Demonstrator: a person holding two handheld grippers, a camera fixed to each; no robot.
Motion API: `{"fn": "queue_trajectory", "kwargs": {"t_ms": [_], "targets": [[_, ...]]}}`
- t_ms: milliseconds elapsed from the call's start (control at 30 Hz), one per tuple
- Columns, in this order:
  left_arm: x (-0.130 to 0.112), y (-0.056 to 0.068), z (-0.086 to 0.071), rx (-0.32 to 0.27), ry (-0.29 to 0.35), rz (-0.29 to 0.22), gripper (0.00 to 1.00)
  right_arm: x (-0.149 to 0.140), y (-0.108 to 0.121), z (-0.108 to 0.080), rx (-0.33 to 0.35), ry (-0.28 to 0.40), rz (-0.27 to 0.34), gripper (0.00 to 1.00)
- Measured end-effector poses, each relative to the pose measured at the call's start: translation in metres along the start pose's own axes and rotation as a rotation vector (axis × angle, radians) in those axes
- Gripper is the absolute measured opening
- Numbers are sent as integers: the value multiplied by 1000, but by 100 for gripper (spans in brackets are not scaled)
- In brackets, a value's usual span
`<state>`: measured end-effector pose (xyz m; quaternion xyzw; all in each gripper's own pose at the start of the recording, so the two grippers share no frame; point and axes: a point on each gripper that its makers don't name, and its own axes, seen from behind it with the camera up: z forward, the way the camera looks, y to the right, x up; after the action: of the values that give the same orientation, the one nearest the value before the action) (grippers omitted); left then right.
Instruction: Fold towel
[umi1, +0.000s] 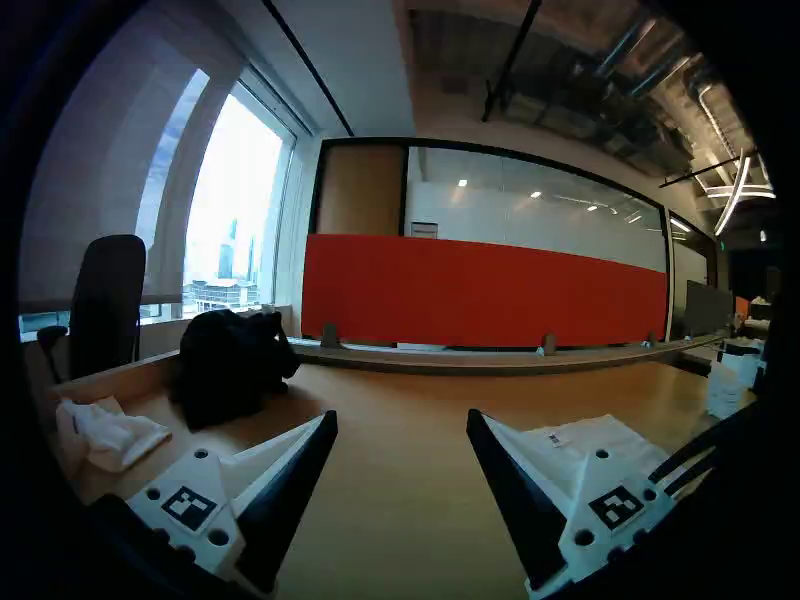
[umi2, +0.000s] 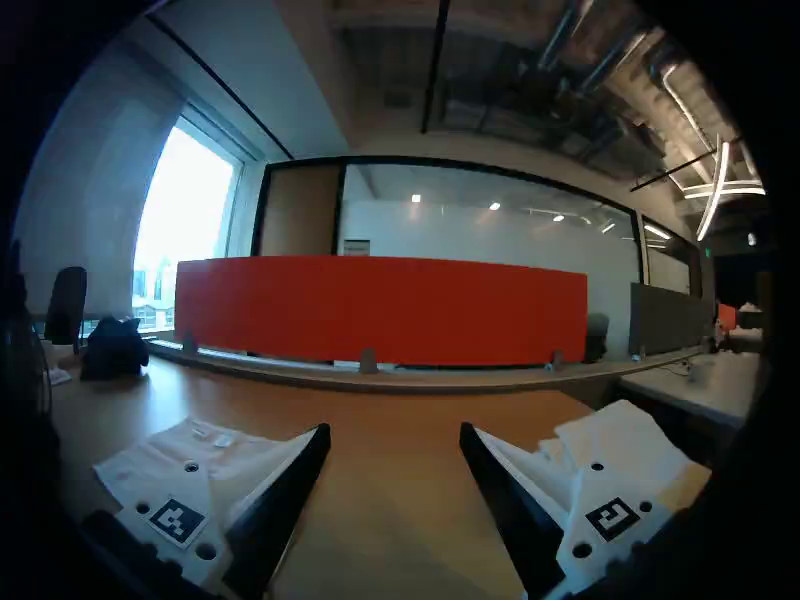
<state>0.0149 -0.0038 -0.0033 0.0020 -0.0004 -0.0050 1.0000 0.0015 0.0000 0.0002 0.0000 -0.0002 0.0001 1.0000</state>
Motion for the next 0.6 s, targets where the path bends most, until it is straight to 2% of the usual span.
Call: {"fn": "queue_trajectory", "kwargs": {"t_ms": [100,600], "targets": [[17,-1,-2,1,-4,5,96,13,0,1,-1,-2,2,100],[121,3,-6,-5,-27,89,96,114,9,-1,-22,-9,21,100]]}}
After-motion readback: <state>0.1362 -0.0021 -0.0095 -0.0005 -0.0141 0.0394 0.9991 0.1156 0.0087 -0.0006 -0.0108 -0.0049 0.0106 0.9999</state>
